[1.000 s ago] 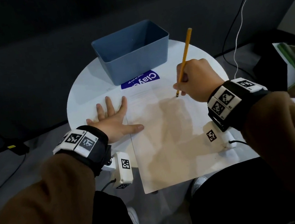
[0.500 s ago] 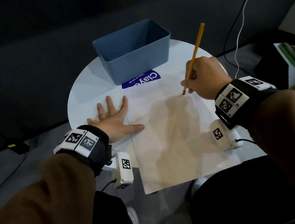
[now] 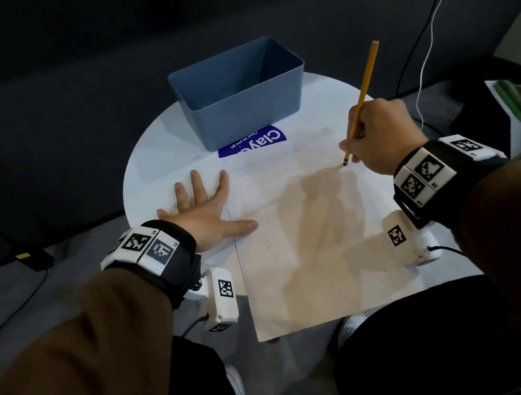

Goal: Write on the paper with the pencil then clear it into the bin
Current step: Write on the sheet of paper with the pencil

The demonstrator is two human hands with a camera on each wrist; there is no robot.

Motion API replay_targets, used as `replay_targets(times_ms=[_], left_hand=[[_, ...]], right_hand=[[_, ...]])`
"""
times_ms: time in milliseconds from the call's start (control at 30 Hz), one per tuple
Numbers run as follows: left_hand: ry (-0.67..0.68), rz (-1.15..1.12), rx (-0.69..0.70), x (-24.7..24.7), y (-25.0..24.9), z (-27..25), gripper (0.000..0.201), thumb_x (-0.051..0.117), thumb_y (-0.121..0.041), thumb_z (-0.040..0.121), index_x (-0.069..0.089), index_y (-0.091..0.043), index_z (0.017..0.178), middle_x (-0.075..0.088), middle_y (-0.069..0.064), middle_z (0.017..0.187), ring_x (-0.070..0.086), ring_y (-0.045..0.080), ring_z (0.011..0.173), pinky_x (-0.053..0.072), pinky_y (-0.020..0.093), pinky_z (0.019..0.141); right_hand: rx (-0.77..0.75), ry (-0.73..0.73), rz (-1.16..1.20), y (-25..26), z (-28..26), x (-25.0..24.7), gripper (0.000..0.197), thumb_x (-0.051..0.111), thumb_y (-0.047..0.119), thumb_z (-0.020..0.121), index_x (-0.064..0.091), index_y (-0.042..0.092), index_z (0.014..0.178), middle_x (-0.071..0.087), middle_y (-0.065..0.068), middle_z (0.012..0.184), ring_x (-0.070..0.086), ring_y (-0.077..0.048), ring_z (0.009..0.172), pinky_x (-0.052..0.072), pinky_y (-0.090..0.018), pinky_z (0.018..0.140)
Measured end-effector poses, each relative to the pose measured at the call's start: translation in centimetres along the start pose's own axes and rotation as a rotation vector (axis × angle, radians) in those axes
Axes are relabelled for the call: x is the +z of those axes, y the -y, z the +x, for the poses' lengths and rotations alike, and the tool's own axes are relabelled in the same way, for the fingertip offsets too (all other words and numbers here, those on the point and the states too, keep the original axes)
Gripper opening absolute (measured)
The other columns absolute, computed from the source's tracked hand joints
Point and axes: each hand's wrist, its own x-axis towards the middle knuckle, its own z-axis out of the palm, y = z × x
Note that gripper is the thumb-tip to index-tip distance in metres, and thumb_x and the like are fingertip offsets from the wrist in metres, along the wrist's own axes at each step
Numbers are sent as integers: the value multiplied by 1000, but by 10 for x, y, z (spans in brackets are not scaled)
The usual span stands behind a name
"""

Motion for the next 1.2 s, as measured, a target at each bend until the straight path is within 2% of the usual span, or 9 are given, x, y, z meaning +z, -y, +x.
replay_targets(times_ms=[133, 300, 567, 633, 733, 800, 1000, 1100, 1200], left_hand=[[-3, 17, 1, 0, -1, 0, 107, 51, -77, 83, -25, -44, 150, -39, 3, 157, -31, 32, 147, -3, 66, 116], [-4, 10, 0, 0, 0, 0, 107, 51, -77, 82, -24, -44, 151, -39, 2, 157, -30, 31, 147, -4, 66, 116], [-9, 24, -9, -1, -4, -3, 107, 52, -74, 85, -25, -42, 151, -39, 5, 157, -29, 33, 147, -4, 67, 116], [-7, 27, -8, -2, -4, -3, 107, 52, -74, 85, -25, -42, 151, -39, 5, 157, -29, 33, 147, -3, 67, 116], [0, 13, -1, -2, -2, -2, 107, 52, -75, 84, -25, -43, 151, -39, 4, 157, -30, 33, 147, -4, 67, 116], [3, 7, 3, -1, -1, -1, 108, 53, -76, 82, -25, -44, 150, -39, 4, 157, -30, 32, 147, -5, 67, 116], [-2, 9, 6, 0, 0, 0, 108, 52, -77, 82, -25, -45, 150, -39, 3, 157, -30, 32, 147, -5, 67, 116], [-4, 11, 6, 0, 0, -1, 108, 52, -77, 82, -25, -44, 150, -39, 3, 157, -31, 32, 146, -4, 67, 116], [-7, 11, 6, -1, 0, -1, 109, 53, -77, 82, -25, -44, 150, -40, 3, 157, -31, 32, 146, -4, 67, 116]], right_hand=[[-35, 24, 70, 10, -5, 2, 25, 74, 18, 91, 58, 14, 72, 70, -6, 73, 69, -10, 65, 44, -16, 59], [20, 4, 5, 7, -3, 0, 23, 76, 20, 91, 62, 10, 75, 70, -7, 75, 68, -15, 67, 45, -20, 56], [-237, 161, 130, 75, -17, 32, 22, 75, 22, 91, 62, 16, 75, 70, 0, 74, 66, -5, 65, 42, -6, 58], [-273, 204, 109, 80, -18, 40, 21, 76, 21, 90, 63, 14, 75, 69, -2, 76, 66, -11, 71, 48, -12, 64], [-244, 205, 42, 67, -15, 34, 25, 77, 18, 89, 60, 14, 70, 66, -5, 76, 67, -22, 76, 56, -35, 74], [-181, 176, 4, 51, -11, 23, 25, 76, 17, 88, 59, 13, 70, 65, -6, 76, 68, -24, 75, 58, -37, 73], [-163, 134, 60, 48, -13, 21, 19, 75, 23, 91, 63, 14, 78, 70, -1, 72, 66, -5, 66, 41, -8, 56], [-197, 169, 56, 56, -14, 34, 20, 75, 22, 90, 62, 15, 77, 69, -5, 77, 66, -19, 81, 55, -28, 73], [-129, 138, 14, 44, -9, 22, 19, 73, 15, 88, 60, 13, 74, 66, -11, 81, 68, -27, 79, 59, -40, 74]])
